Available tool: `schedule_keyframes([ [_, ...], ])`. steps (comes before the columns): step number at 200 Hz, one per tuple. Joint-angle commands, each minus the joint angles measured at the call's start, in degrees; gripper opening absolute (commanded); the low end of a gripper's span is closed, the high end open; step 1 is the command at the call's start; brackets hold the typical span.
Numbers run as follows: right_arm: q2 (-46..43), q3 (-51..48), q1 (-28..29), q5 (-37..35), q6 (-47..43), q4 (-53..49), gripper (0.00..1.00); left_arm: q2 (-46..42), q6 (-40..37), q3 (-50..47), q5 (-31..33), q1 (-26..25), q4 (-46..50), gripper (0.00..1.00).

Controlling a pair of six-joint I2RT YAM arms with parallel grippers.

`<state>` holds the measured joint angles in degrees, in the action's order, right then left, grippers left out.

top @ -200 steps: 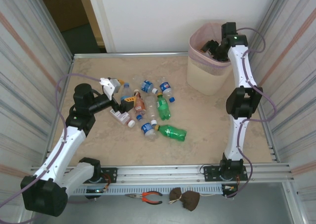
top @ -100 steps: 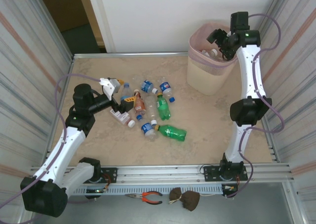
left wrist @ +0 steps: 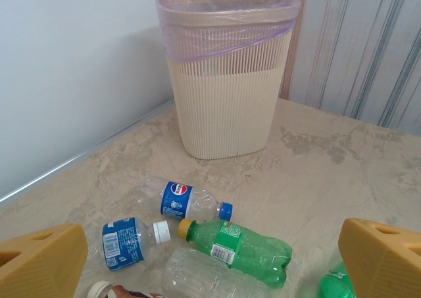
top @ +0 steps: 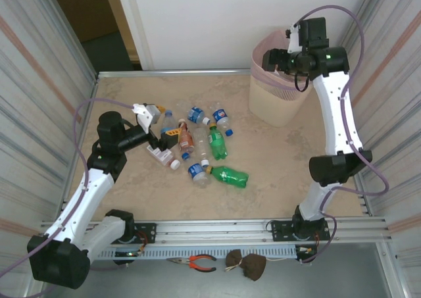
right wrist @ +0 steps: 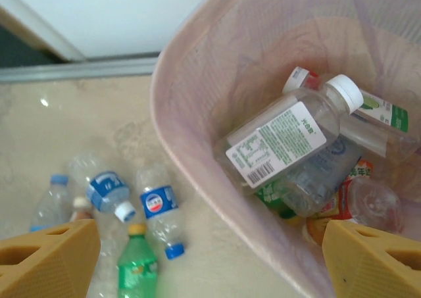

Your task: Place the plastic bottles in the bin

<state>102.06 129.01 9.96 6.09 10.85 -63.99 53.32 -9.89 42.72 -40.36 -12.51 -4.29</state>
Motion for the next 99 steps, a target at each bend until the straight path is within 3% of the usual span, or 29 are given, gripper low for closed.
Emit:
schedule_keyframes([
  [1, -4.8, -5.7, 2.4, 1.2, -10.9, 2.0, 0.87, -0.6, -0.4, 0.6, -0.3, -0.5, -0.5, 0.99],
  [54, -17.4, -29.5, 10.4, 2.3, -26.6, 10.7, 0.87, 0.0, 0.1, 0.6, -0.9, -0.5, -1.0, 0.99],
  [99, -24.8, -43.5, 19.3, 0.7, -36.1, 12.7, 0.86, 0.4, 0.4, 0.6, -0.9, -0.5, -1.2, 0.99],
])
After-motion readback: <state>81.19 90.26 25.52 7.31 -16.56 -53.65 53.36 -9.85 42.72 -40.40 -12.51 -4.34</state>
